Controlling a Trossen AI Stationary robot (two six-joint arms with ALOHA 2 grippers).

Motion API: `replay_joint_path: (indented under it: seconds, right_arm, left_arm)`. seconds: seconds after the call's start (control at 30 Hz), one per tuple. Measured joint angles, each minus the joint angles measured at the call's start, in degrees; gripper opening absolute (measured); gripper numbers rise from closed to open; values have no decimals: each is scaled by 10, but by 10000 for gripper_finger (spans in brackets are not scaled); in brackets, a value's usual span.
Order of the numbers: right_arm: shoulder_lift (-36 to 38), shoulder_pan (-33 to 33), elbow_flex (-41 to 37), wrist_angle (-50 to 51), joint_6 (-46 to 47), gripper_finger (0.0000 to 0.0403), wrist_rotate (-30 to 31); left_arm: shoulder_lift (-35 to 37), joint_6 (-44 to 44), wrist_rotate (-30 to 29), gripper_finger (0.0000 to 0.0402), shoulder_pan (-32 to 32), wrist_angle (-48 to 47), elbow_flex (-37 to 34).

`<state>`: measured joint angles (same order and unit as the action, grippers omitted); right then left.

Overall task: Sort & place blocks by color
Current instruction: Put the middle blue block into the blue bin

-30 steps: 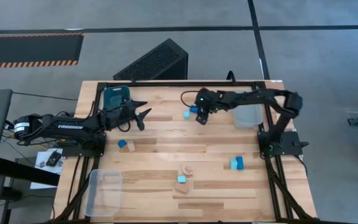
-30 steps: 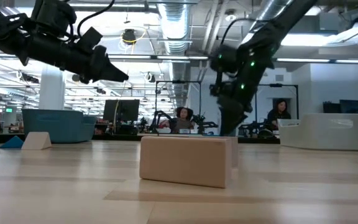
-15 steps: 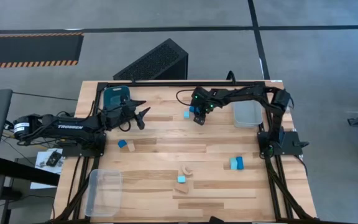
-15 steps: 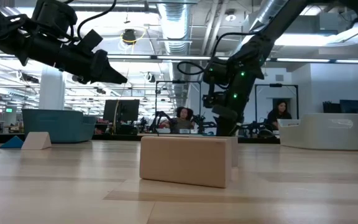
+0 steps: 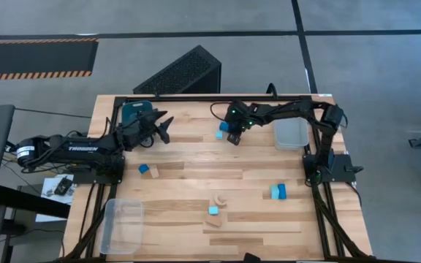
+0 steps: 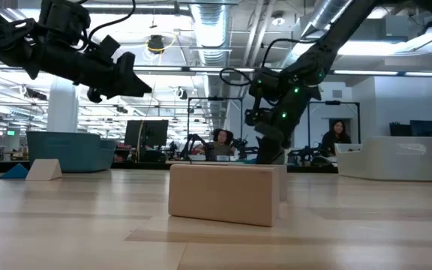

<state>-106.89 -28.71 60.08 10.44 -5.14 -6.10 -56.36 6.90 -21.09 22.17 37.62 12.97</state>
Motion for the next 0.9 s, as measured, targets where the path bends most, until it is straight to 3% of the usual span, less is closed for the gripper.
replay_joint_path:
  seconds: [0.27,0.5,0.6,0.9]
  right_arm:
    - [73,15,-49,-84,16,132,2]
    - [108,46,-116,-338,-30,140,6]
    - [108,68,-116,-371,-67,141,11]
    - [100,137,-116,-425,-166,145,163]
  left_arm:
    - [-21,38,13,207,1,56,0]
    - [-114,110,64,257,18,130,11]
    - [-149,135,104,270,29,129,34]
    - [-207,172,158,275,30,122,92]
